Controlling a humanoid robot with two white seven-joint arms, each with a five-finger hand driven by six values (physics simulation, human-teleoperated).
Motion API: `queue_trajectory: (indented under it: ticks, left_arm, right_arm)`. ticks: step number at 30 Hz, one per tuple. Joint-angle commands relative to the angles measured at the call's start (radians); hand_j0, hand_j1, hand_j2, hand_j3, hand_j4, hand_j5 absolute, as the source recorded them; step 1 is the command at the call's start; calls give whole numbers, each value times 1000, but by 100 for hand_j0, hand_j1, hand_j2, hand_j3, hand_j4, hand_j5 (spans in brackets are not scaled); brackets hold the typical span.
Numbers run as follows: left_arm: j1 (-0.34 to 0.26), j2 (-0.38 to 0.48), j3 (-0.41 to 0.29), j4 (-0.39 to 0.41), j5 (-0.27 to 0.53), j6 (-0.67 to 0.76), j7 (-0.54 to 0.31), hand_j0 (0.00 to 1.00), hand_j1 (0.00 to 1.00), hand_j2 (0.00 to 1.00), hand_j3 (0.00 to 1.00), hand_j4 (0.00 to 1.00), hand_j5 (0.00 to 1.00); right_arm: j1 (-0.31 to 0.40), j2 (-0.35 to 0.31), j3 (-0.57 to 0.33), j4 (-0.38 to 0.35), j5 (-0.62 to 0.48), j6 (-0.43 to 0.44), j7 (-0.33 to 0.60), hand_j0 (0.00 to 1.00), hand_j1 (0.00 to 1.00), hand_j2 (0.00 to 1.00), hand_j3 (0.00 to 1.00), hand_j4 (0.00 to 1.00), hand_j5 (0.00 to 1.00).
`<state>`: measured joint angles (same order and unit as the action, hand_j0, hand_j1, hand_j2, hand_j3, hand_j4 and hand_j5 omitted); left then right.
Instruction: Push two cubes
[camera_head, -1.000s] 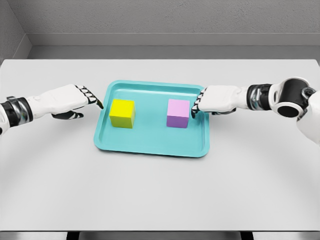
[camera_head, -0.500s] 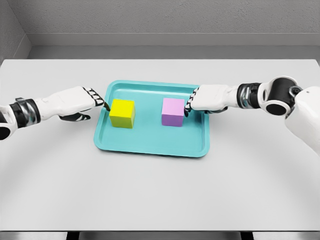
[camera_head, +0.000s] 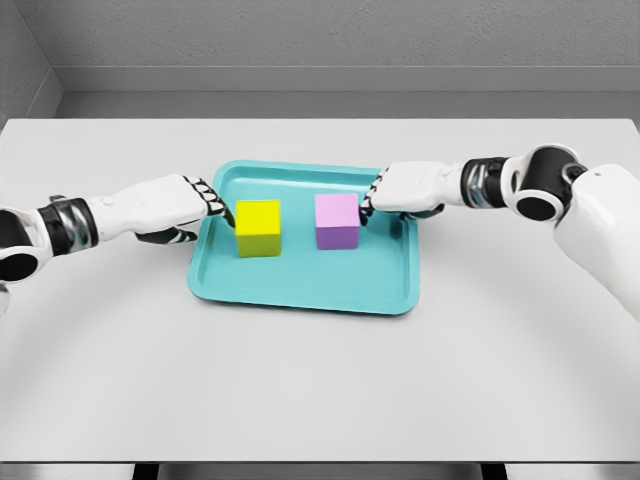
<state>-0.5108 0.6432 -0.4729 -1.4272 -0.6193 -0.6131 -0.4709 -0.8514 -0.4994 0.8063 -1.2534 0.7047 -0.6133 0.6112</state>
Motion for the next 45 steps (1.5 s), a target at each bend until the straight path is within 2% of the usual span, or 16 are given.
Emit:
queue_trajectory:
  ticks: [1,7,16,27,29,43,45]
  left_arm:
    - [0,-16,0,-4,6,2,-3,71,71,71,71,71,71]
    - [-2,-53,0,-4,4,2,-41,71,71,71,71,71,71]
    - [-8,-66,4,-4,4,2,-43,72,72,72,72,72,72]
    - [-8,-57,13,97,3,2,-45,74,74,74,74,74,74]
    - [-23,-56,13,113,3,2,-48,74,74,74,74,74,74]
    - [-51,-51,27,114,7,2,-58,74,74,74,74,74,74]
    - [-54,-48,51,114,20,2,-58,75,75,75,75,75,75]
  right_arm:
    - [0,5,-1,0,-4,2,0,67,67,67,67,67,67]
    - [-2,19,-1,0,-2,2,0,67,67,67,67,67,67]
    - [-2,33,-1,2,4,2,0,67,67,67,67,67,67]
    - [-20,51,-6,40,6,2,0,67,67,67,67,67,67]
    - [-28,59,-6,54,6,2,0,67,67,67,67,67,67]
    - [-35,81,-7,68,6,2,0,67,67,67,67,67,67]
    - [-43,70,-7,77,6,2,0,67,67,67,67,67,67]
